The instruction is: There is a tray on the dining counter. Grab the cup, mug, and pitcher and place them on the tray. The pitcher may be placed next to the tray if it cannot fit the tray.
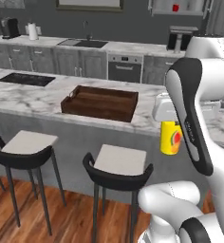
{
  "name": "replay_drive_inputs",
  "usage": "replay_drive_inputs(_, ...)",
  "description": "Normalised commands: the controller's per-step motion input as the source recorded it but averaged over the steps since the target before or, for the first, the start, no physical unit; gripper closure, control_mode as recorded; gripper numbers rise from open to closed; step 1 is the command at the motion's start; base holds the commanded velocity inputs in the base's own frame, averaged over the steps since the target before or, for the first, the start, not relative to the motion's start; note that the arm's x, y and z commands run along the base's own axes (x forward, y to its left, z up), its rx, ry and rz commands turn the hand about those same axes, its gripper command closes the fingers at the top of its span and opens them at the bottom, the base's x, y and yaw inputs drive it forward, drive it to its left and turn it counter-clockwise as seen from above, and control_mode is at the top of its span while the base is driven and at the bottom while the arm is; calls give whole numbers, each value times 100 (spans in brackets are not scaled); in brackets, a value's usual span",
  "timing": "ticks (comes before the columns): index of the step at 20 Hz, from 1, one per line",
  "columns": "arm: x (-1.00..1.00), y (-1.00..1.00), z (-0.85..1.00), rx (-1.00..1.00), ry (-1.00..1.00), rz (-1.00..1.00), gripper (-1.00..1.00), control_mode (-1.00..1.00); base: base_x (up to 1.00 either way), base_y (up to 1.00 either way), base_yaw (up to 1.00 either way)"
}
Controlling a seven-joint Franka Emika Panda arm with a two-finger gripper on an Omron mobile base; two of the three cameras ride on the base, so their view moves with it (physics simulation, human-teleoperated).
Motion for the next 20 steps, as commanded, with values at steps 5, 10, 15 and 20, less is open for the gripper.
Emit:
replay_drive_inputs(5, 0, 0, 0, 0, 0, 0, 100, 100, -23, 89, -15)
replay_drive_inputs(10, 0, 0, 0, 0, 0, 0, 100, 100, -1, 100, -21)
replay_drive_inputs(15, 0, 0, 0, 0, 0, 0, 100, 100, 0, 81, -29)
replay_drive_inputs(20, 0, 0, 0, 0, 0, 0, 100, 100, 0, 55, -36)
